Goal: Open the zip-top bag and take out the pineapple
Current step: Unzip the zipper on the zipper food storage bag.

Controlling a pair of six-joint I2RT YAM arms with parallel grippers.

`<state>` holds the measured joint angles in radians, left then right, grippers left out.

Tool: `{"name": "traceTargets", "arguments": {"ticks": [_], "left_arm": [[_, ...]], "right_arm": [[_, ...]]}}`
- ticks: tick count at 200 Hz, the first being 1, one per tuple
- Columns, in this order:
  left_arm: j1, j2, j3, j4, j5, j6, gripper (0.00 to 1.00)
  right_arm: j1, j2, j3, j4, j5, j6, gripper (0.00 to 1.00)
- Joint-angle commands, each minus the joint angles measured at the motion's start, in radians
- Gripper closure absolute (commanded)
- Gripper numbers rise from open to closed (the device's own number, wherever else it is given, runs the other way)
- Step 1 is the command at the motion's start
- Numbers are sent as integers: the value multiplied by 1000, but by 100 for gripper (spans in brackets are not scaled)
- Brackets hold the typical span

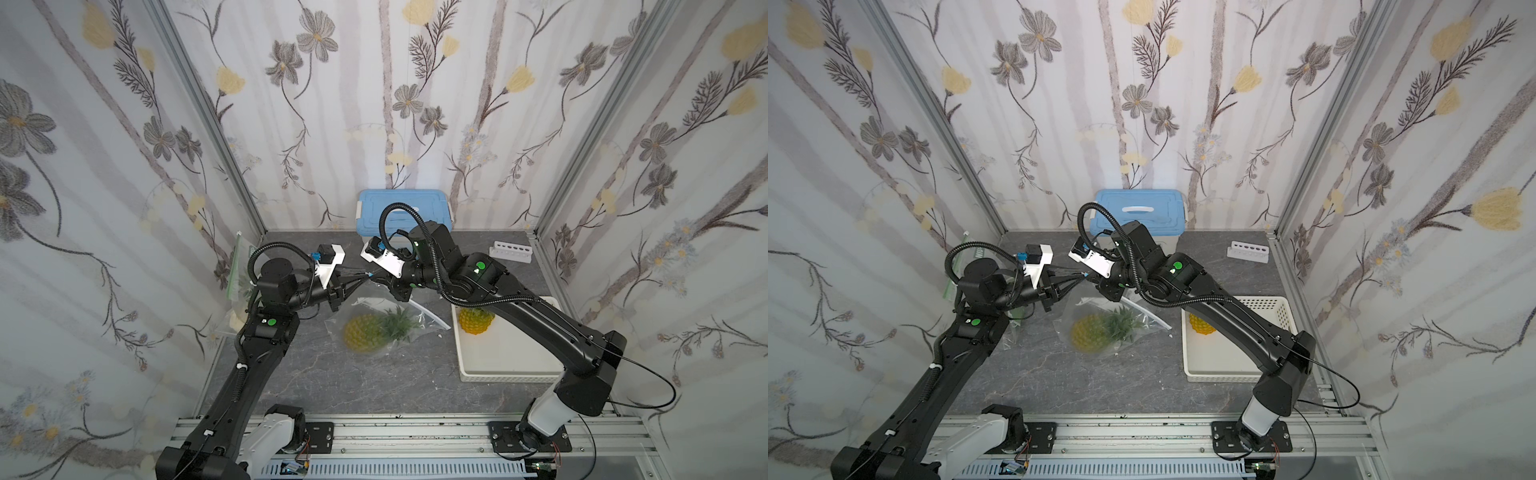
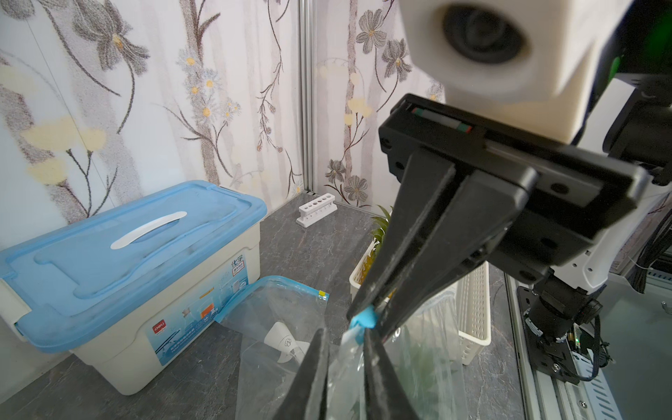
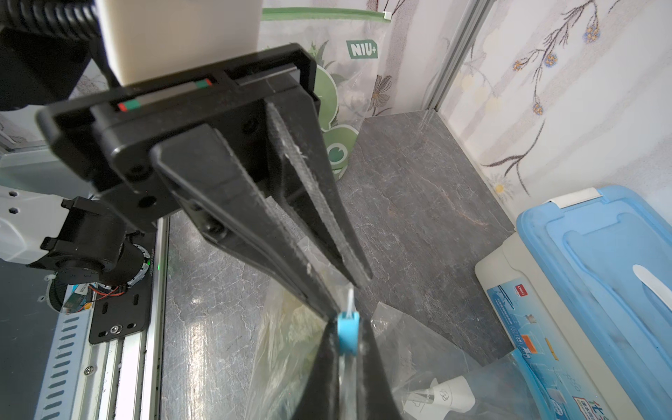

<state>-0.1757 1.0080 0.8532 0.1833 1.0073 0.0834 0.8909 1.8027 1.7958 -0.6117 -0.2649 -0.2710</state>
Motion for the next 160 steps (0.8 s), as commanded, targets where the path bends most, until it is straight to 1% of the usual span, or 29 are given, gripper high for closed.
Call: {"name": "traceTargets", "arguments": {"ticks": [1,16,33,49,80,108,129,160], "left_arm": [[-1,6,8,34,1,28,84],[-1,9,9,39,5,27,88],[0,13,9,44,6,27,89],[-1,17,11,48,10,27,94],[-1,20,10,48,22,30,100],[-1,13,3,43,30,31,100],[1,-7,3,-3,24,56,100],[18,-70,16,-152,0,155,94]], "right_arm": [[9,6,6,15,-53,-32,100],[13,7,6,13,-50,-40,100],[17,9,7,9,-48,-43,100],[19,9,7,10,-47,-48,100],[26,11,6,8,-41,-54,100],[28,11,7,9,-30,-59,100],[27,7,4,5,-30,-83,100],[29,-6,-2,-55,-71,-208,100]]}}
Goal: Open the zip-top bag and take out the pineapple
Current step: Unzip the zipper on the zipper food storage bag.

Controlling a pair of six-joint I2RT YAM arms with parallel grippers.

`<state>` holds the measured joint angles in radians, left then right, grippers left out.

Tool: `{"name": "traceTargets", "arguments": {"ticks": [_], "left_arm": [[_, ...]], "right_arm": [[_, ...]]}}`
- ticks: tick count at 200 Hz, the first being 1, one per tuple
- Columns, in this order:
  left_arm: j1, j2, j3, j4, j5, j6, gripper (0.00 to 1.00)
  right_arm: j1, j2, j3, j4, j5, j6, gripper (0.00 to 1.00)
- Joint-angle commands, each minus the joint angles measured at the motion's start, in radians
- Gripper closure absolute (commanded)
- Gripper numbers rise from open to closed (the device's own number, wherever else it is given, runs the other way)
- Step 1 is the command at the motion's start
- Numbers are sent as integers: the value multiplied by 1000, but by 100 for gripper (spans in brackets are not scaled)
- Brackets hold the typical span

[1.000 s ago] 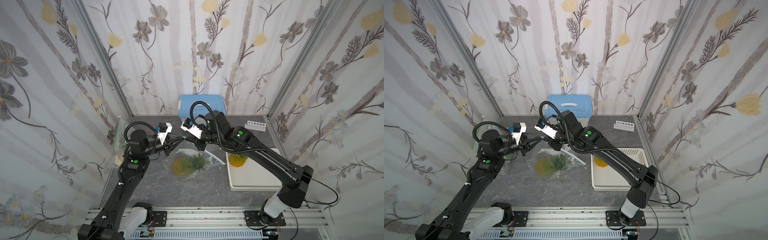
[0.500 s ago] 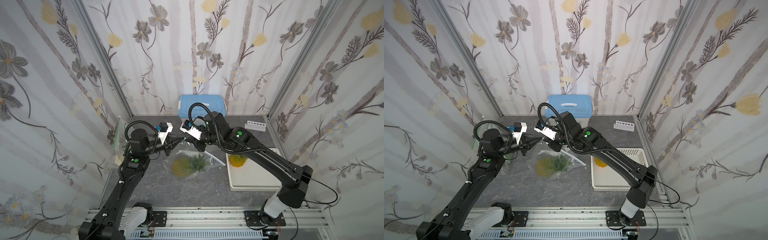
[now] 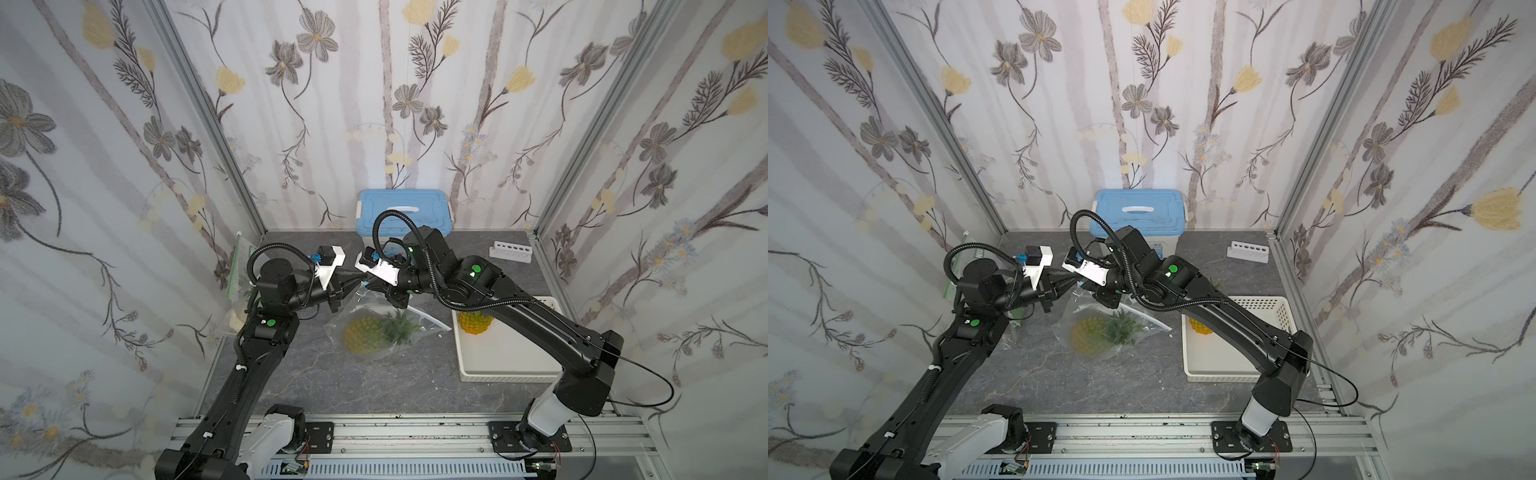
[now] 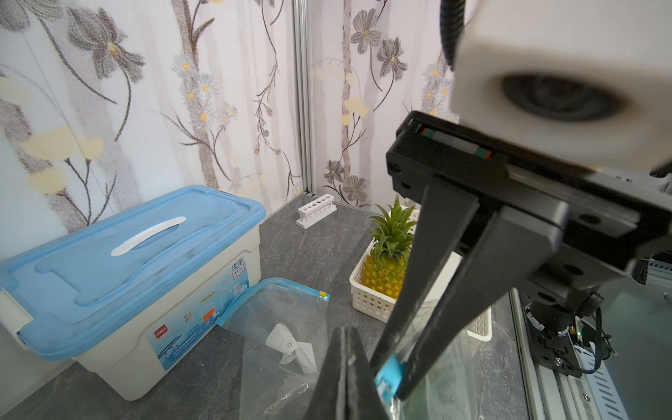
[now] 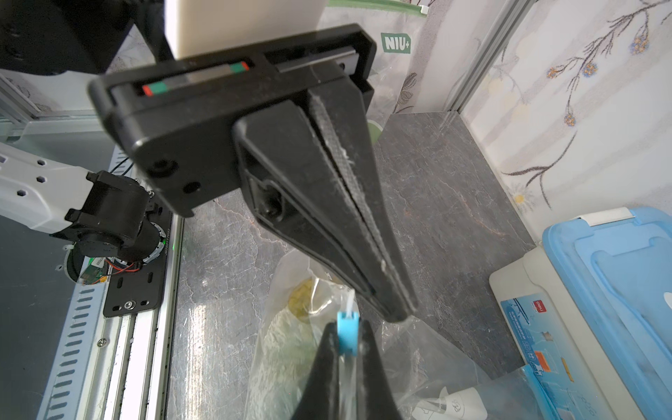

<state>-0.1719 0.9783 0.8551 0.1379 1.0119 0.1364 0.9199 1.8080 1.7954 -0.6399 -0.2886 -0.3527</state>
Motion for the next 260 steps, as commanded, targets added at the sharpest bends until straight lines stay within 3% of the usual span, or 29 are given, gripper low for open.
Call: {"name": "traceTargets", "arguments": {"ticks": [1,29,82,115,129,192,228,260], "left_arm": [[16,-42,15,-110,-6,104,94],[61,-113,5,-143,-53,110,91],[82,-160,-29,-71,-85,29,90],[81,-173,-42,-59,-86,8,89],[80,-180,-52,-36,-78,-8,89],[80,-186,-71,-58,-26,17,80],[81,-137,-57,-78,50,22,80],[59,-135,-92,-28,47,-60,77]], "right_arm": [[0,-12,-1,-28,-49,-132,100],[-1,-30,30,-89,-49,-259,100],[-22,36,301,-319,-29,-391,100],[-33,2,316,-346,-40,-442,100],[-34,8,332,-378,-100,-466,100],[-30,56,153,-263,-235,-427,100],[-24,45,104,-209,-241,-404,100],[-15,48,103,-196,-201,-382,100]]}}
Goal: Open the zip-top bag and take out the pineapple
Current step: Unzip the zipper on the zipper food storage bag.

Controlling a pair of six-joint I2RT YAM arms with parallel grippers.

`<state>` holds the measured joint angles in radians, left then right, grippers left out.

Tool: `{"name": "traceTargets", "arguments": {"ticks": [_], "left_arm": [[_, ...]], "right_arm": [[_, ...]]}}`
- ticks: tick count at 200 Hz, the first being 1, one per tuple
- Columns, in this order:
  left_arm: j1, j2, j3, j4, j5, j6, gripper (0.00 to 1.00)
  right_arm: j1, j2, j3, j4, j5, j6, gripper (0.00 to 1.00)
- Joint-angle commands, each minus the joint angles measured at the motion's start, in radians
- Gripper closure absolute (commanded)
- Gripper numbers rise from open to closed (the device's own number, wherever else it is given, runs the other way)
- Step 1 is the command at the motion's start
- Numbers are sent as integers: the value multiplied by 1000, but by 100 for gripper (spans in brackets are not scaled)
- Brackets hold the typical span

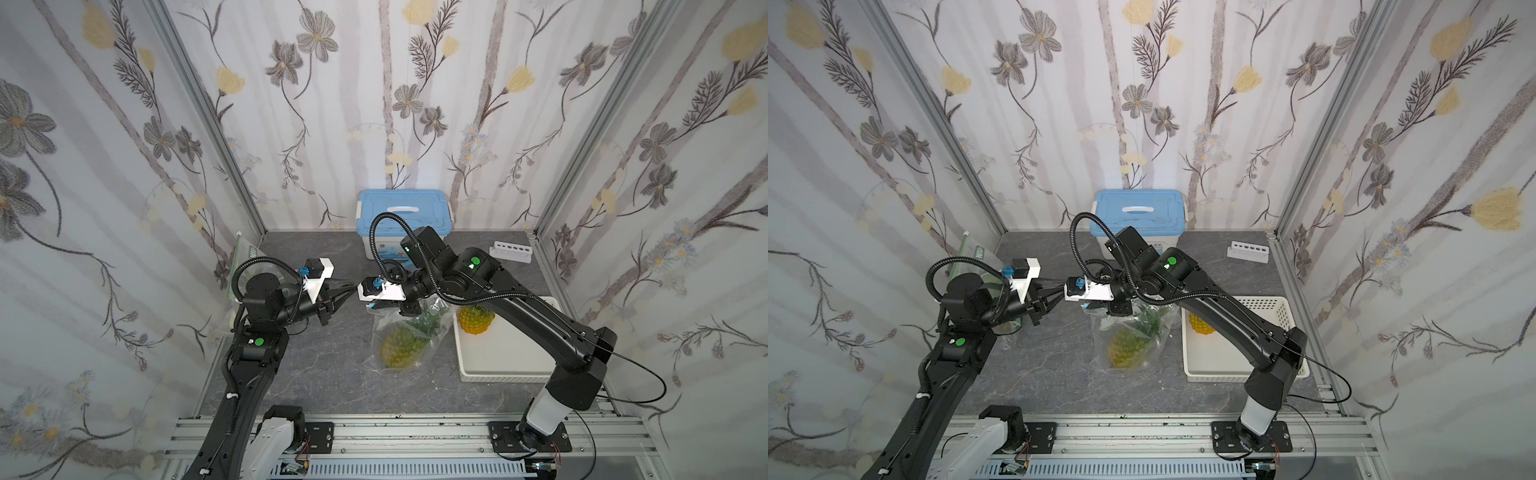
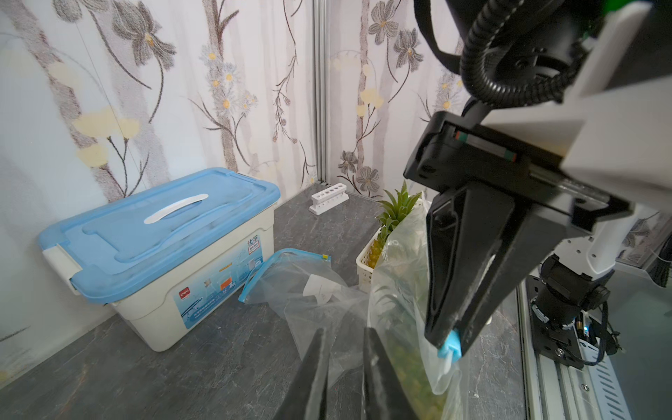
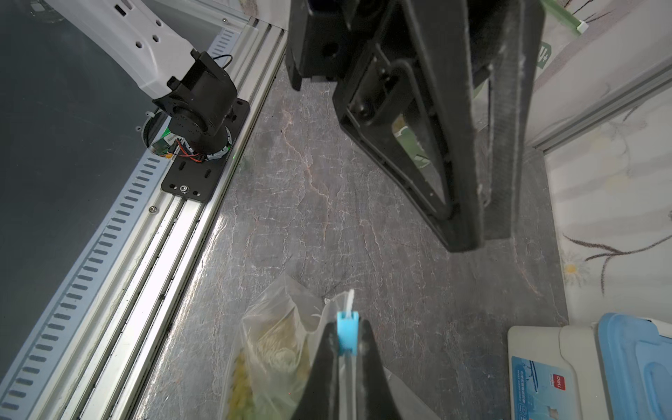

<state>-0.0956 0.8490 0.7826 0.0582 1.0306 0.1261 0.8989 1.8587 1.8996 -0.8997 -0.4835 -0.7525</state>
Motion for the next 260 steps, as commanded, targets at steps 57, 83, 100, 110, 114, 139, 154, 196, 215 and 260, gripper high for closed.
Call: {"name": "traceTargets", "arguments": {"ticks": [57,83,100,110,114,139,154,196,215,260], "left_arm": [[-109,-126,-99,65,-54,-126,72],[-146,-167,-104,36,-100,-133,72],[-176,-178,-110,2,-127,-118,71],[-186,-181,-111,-14,-142,-109,72],[-187,-181,-114,-18,-146,-106,72],[-192,-169,-120,-26,-165,-88,73],[-193,-155,-113,-45,-187,-67,73],[-193,-124,-102,-54,-212,-35,73],[-193,-114,-97,-52,-213,-25,73],[-192,-106,-78,-38,-183,-25,74]], "right_arm": [[11,-7,2,49,41,33,100],[11,-14,-1,36,55,31,100],[11,-16,-5,34,57,30,100],[10,-17,-6,33,57,28,100],[11,-15,-6,34,58,27,100],[11,-15,-6,36,54,24,100],[11,-15,-6,36,51,24,100],[12,-19,-6,31,52,27,100],[14,-19,-6,28,53,27,99],[16,-16,-8,30,58,28,99]]}}
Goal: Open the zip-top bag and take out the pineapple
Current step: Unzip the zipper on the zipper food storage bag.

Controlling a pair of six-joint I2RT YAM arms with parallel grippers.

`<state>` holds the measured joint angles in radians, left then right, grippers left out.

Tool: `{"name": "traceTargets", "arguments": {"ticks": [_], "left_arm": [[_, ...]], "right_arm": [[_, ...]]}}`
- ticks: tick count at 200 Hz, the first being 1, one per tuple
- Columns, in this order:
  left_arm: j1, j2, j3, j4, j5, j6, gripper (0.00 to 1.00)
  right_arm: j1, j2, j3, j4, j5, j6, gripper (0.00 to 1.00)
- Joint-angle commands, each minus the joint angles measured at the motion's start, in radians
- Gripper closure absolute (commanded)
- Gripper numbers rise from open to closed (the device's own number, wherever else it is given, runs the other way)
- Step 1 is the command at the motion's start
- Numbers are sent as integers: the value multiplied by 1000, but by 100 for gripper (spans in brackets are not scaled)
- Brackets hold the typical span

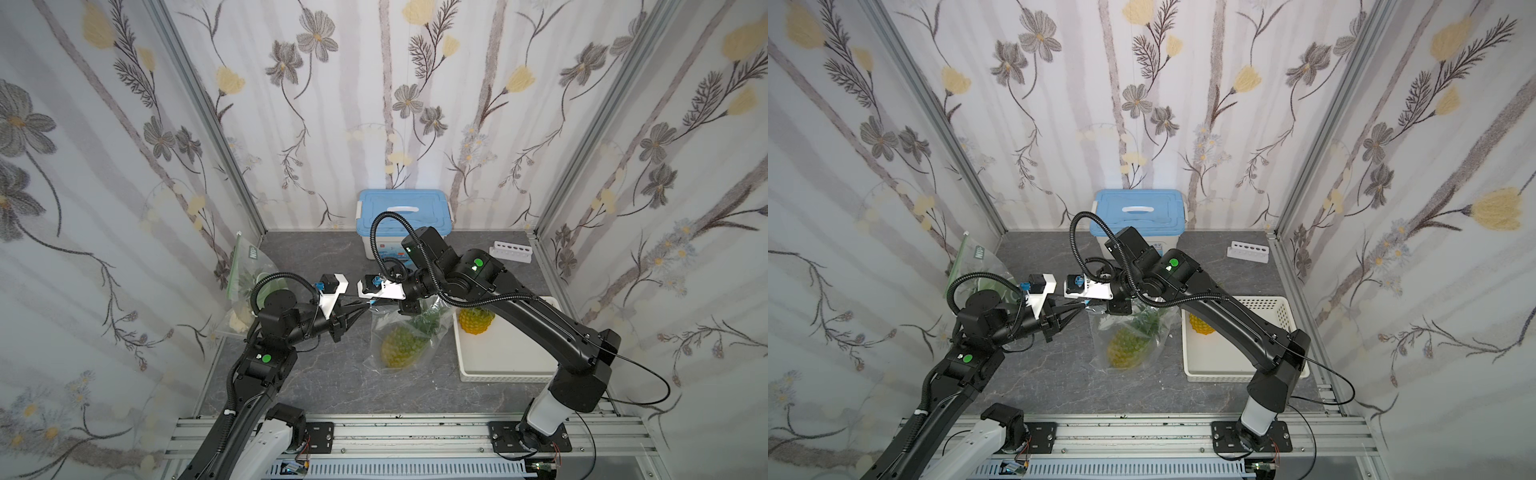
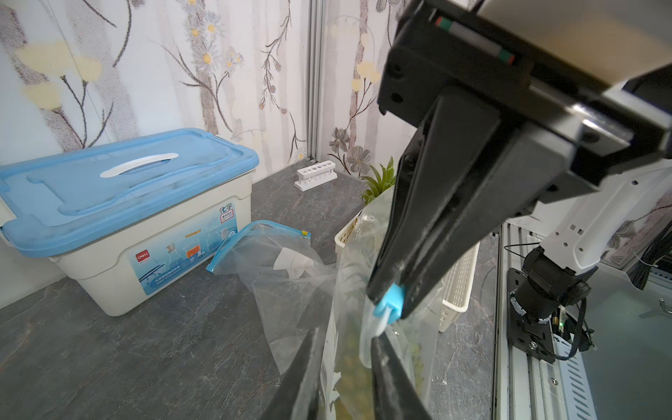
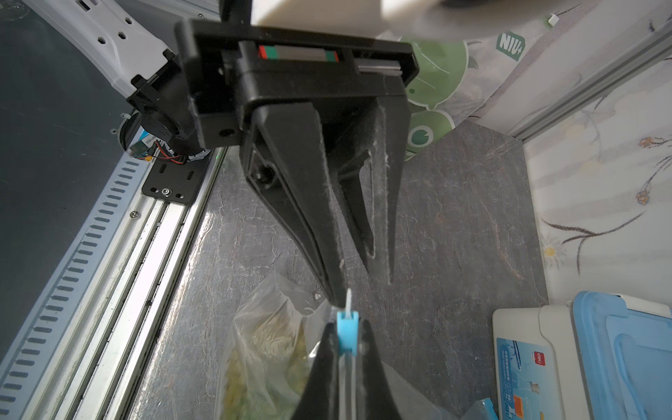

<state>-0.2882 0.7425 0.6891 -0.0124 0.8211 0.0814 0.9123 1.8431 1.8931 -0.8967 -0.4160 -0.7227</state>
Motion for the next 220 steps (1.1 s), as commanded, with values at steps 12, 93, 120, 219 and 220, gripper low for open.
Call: {"name": "traceTargets", "arguments": {"ticks": [12,93,120,219,220], "left_arm": [[1,-3,19,32,36,22,76],[0,-22,18,23,50,32,78],[1,1,26,34,61,35,78],[0,11,18,63,68,43,100],[0,11,18,63,68,42,100]], "right_arm": [[3,-2,-1,27,-7,-1,99],[5,8,3,31,-5,0,99],[8,6,3,30,-2,2,98],[23,4,7,30,4,1,98],[23,4,7,29,3,1,97]]}}
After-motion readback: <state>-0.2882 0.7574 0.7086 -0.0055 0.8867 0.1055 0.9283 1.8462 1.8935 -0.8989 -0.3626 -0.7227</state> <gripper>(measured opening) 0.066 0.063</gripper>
